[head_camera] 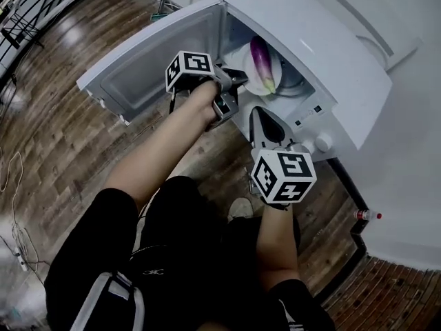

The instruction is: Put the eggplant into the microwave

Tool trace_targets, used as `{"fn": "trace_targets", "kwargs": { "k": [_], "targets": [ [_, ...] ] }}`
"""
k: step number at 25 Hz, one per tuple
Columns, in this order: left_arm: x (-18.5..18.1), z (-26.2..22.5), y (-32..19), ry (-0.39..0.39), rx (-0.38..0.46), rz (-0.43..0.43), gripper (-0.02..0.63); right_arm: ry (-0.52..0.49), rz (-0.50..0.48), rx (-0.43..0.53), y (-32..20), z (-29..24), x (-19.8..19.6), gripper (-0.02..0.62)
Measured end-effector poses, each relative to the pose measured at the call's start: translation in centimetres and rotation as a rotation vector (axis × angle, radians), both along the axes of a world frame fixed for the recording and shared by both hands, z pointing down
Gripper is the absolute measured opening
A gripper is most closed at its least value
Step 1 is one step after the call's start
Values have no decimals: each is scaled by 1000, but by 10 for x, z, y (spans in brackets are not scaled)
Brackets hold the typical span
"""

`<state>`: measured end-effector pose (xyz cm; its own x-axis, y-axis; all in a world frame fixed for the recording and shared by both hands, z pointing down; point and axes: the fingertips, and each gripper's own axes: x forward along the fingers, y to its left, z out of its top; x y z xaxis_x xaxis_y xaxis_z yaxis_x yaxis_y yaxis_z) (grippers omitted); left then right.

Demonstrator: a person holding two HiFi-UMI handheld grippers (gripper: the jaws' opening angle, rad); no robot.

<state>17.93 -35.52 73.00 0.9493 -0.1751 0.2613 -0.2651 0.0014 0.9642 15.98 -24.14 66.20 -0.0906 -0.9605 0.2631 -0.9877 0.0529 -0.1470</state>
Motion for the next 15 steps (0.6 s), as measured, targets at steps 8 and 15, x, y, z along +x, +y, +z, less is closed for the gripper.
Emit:
{"fn": "trace_targets", "kwargs": {
  "k": [8, 15],
  "targets": [
    [53, 11, -15, 21, -10, 60, 18, 21, 2, -24, -4, 6, -2, 6],
    [68, 20, -18, 6, -5, 52, 18, -10, 4, -23, 2, 8, 5, 6]
  ]
}}
